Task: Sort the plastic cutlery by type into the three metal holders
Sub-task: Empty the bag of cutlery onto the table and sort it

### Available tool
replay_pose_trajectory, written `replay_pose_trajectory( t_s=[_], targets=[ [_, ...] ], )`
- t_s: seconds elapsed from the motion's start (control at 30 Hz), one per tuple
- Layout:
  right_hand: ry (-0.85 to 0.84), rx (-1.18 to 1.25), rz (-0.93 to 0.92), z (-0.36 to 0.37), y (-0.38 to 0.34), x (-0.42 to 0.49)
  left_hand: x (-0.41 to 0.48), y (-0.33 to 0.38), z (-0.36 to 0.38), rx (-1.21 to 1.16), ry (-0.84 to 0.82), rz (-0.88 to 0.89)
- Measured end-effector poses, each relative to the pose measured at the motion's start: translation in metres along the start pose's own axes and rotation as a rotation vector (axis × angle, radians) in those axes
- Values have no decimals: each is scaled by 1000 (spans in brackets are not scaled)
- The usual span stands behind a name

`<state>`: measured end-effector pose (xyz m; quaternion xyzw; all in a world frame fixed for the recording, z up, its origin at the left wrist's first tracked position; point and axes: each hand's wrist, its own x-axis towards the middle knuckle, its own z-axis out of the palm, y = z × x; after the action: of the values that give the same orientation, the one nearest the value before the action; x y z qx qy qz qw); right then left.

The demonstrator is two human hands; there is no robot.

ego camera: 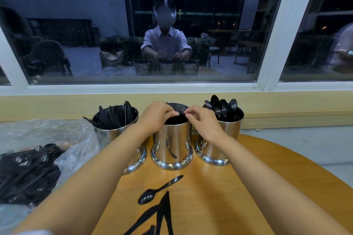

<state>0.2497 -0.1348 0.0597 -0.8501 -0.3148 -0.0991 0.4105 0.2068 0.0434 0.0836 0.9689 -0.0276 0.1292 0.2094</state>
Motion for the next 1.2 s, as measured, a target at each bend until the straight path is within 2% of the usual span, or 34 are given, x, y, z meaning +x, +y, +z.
replay_pose_trajectory(
  t_s=[0.07,0.13,0.17,0.23,0.57,0.7,0.83,0.9,1.0,1.2],
  targets=[
    [37,-2,4,-4,-4,-4,-5,7,-10,-127,80,-21],
    [77,11,4,-10,-11,-12,-19,20,-22,-226,246,-24],
    [74,29,3,-13,-15,-20,-31,26,-27,-269,324,-19],
    [19,47,1,-18,-22,-43,-64,31,-30,-312,376,-16],
    [-419,-76,84,-11,-16,-231,-276,-18,46,-108,78,-313],
    [-500,-70,54,-17,-3,-289,-322,-23,66,-59,25,-450],
    [-501,-101,19,-12,6,-320,-335,-10,84,-59,26,-427],
    [-414,-132,14,-3,7,-320,-333,1,94,-82,26,-410],
    [-309,-141,29,15,4,-304,-323,19,110,-124,28,-364],
    [-291,-93,53,37,-2,-268,-306,34,116,-266,144,-319]
  ],
)
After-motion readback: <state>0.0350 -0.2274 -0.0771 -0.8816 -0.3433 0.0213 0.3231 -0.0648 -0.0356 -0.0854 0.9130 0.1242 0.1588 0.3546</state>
